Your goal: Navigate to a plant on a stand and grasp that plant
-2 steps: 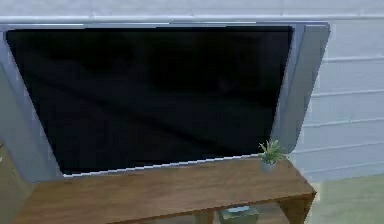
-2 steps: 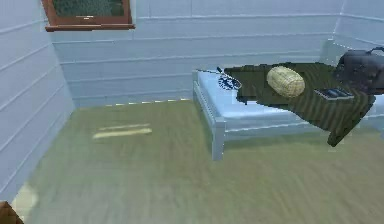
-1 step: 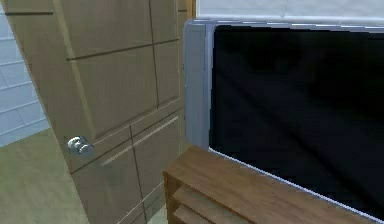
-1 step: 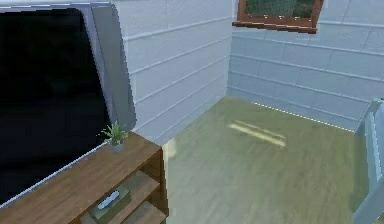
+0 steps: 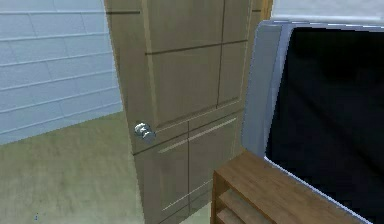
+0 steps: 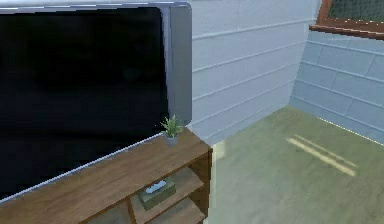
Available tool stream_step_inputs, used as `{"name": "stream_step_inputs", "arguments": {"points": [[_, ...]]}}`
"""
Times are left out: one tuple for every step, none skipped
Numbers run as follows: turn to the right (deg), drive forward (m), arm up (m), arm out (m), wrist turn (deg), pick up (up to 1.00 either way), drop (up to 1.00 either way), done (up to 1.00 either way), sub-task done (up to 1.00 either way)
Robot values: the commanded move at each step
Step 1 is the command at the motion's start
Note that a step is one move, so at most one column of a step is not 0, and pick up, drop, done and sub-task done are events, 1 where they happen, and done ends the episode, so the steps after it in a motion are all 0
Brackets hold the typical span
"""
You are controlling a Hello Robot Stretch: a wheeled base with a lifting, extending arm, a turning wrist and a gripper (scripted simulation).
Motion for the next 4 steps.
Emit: {"name": "stream_step_inputs", "arguments": {"points": [[0.0, 0.00, 0.50, 0.00, 0.0, 0.00, 0.00, 0.00, 0.00], [0.0, 0.00, 0.34, 0.00, 0.0, 0.00, 0.00, 0.00, 0.00], [0.0, 0.00, 0.00, 0.50, 0.0, 0.00, 0.00, 0.00, 0.00], [0.0, 0.00, 0.00, 0.00, 45.0, 0.00, 0.00, 0.00, 0.00]]}}
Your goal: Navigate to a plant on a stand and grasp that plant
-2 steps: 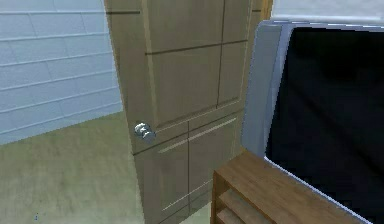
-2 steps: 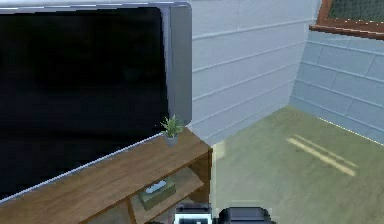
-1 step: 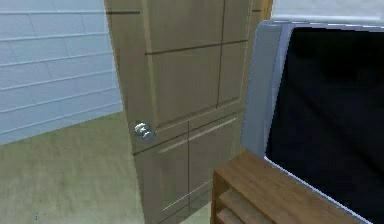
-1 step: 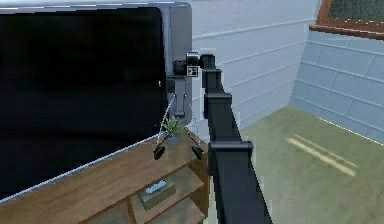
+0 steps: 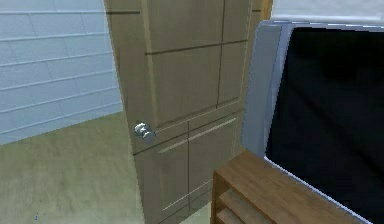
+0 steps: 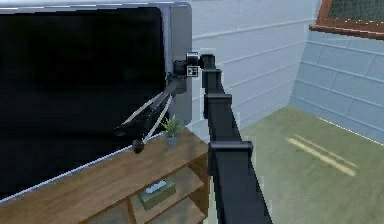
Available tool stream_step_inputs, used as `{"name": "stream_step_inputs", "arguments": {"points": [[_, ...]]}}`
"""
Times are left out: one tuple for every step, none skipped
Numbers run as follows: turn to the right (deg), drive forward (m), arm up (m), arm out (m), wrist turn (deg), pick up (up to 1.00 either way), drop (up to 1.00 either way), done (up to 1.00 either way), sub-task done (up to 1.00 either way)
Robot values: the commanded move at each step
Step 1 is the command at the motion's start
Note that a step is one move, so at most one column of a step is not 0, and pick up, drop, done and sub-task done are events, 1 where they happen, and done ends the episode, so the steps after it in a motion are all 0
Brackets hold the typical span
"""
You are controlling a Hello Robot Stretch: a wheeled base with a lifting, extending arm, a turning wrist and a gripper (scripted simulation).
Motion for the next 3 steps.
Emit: {"name": "stream_step_inputs", "arguments": {"points": [[0.0, 0.00, 0.00, 0.00, 45.0, 0.00, 0.00, 0.00, 0.00], [0.0, 0.00, 0.00, 0.00, 45.0, 0.00, 0.00, 0.00, 0.00], [0.0, 0.00, 0.00, 0.00, 21.0, 0.00, 0.00, 0.00, 0.00]]}}
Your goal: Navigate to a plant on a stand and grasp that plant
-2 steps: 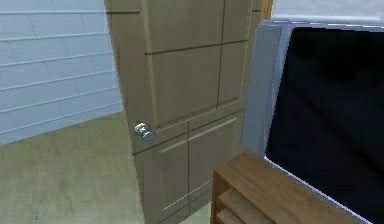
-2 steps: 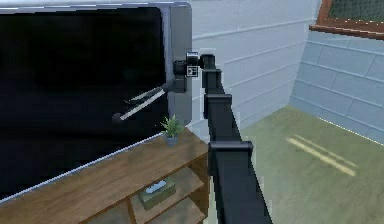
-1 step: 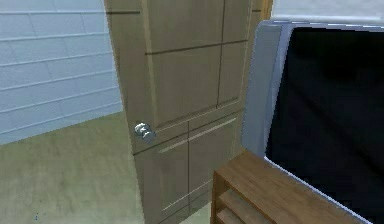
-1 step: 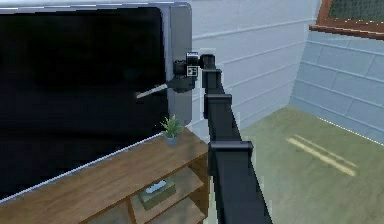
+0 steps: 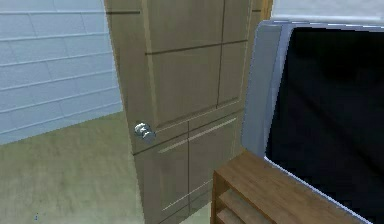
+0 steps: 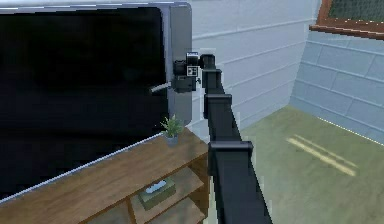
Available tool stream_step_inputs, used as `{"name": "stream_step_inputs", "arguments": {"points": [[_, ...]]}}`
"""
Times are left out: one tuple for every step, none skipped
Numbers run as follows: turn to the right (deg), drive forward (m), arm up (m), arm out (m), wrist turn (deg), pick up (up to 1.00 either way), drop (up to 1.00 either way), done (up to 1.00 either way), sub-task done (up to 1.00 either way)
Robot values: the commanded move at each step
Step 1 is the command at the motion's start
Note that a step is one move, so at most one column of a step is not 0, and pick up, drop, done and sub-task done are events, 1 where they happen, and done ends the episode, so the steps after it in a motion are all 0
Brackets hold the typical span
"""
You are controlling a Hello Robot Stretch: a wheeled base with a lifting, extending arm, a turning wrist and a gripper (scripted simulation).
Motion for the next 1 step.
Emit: {"name": "stream_step_inputs", "arguments": {"points": [[0.0, 0.00, -0.30, 0.00, 0.0, 0.00, 0.00, 0.00, 0.00]]}}
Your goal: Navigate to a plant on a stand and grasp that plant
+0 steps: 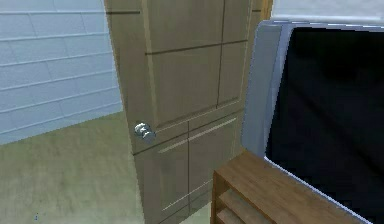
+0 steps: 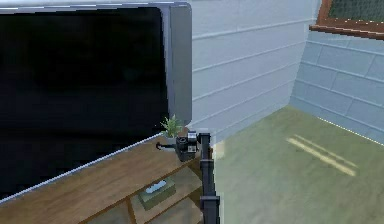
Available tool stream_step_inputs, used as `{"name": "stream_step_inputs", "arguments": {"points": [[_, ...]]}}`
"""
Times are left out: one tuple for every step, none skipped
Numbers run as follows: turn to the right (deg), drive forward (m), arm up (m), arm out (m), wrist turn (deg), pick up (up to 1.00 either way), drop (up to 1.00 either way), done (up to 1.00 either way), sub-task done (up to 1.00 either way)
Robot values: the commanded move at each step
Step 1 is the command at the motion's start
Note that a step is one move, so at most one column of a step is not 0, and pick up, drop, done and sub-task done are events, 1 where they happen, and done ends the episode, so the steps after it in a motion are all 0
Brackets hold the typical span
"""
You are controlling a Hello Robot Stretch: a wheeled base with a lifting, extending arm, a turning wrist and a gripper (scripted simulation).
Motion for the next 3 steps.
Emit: {"name": "stream_step_inputs", "arguments": {"points": [[0.0, 0.00, 0.00, 0.00, 0.0, 1.00, 0.00, 0.00, 0.00], [0.0, 0.00, 0.10, 0.00, 0.0, 0.00, 0.00, 0.00, 0.00], [0.0, 0.00, 0.00, 0.00, 0.0, 0.00, 0.00, 1.00, 0.00]]}}
